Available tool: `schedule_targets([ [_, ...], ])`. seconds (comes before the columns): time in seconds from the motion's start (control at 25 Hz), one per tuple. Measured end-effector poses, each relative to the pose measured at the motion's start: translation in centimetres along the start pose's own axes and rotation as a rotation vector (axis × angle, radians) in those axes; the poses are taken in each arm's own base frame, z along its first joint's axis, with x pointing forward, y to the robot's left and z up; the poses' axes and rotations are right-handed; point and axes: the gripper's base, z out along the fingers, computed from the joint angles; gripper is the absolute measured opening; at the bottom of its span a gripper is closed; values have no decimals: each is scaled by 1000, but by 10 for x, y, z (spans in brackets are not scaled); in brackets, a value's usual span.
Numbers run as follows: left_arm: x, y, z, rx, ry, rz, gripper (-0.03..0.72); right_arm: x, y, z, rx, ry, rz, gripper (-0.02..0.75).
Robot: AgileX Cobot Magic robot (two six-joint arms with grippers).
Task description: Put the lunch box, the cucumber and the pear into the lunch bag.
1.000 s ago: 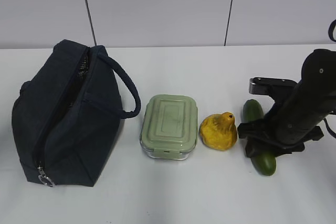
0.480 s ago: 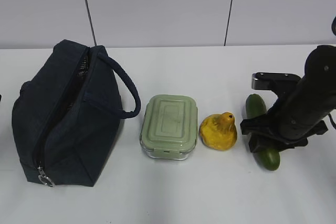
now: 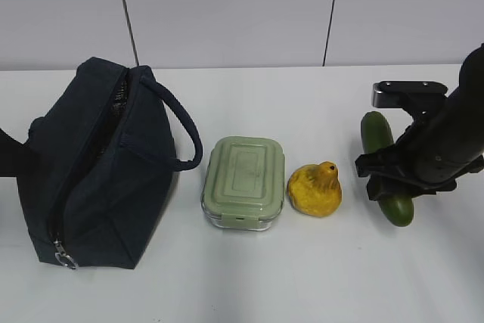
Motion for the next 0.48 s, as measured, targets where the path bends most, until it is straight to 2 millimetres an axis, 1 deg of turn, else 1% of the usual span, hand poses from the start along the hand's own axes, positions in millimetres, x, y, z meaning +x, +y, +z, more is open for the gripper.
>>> schedule_targets([
  [0.28,-2,6,16,-1,35,2,349,-2,1,-14,-1,-39,-8,365],
  [0.48,-4,9,28,20,56,-1,314,-3,1,-25,-6,-72,-9,365],
])
